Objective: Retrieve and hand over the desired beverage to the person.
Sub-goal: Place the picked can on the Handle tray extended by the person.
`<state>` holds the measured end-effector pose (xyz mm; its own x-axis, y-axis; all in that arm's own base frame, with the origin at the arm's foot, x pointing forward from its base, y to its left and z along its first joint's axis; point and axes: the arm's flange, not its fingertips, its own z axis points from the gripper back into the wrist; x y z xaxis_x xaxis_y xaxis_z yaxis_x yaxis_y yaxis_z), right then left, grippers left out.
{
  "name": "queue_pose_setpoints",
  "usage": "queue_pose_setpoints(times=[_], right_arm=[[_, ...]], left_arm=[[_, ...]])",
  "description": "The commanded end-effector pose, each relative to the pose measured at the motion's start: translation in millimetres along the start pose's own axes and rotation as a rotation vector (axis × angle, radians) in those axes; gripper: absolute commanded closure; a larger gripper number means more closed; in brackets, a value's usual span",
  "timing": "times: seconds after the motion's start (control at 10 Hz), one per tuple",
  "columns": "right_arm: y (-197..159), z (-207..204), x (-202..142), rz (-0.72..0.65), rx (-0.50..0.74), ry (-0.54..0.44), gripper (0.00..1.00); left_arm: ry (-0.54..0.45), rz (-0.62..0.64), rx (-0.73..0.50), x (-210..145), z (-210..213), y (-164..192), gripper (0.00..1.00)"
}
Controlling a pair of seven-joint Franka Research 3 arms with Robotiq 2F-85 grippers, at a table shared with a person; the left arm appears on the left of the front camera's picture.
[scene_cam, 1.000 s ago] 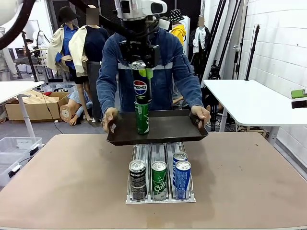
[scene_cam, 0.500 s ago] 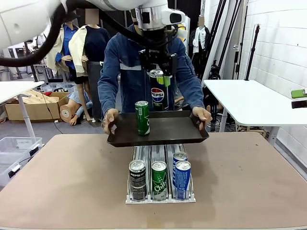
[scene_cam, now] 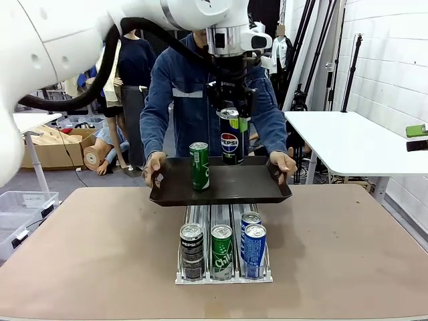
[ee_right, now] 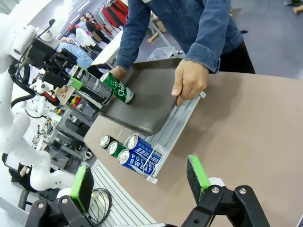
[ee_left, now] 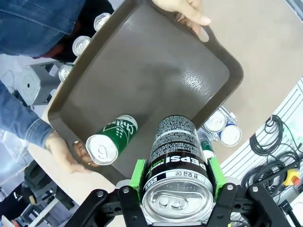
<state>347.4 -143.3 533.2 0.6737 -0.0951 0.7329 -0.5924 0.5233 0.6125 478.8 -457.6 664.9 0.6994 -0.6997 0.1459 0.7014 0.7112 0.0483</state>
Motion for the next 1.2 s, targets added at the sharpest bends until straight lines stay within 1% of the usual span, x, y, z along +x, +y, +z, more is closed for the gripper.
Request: queue_pose_setpoints(times=[0.0, 0.2, 0.3, 0.6, 1.1], right_arm=[[0, -1, 2, 0.007, 0.019, -0.018, 0.0], [0, -1, 2, 0.007, 0.019, -0.018, 0.0], [0, -1, 2, 0.007, 0.019, -0.018, 0.0], [0, -1, 2, 0.007, 0.019, -0.018, 0.0], [0, -1, 2, 0.007, 0.019, -0.018, 0.0]], left_arm=[[0.024, -0.009, 0.019, 31, 12, 0, 1.0], [0.042, -0.019, 0.018, 42, 0, -4, 1.0], [0.045, -0.025, 0.06, 46, -8, -5, 1.0], [0.067, -0.025, 0.069, 56, -30, -6, 1.0], [0.079, -0.006, 0.07, 61, -63, 0, 1.0]])
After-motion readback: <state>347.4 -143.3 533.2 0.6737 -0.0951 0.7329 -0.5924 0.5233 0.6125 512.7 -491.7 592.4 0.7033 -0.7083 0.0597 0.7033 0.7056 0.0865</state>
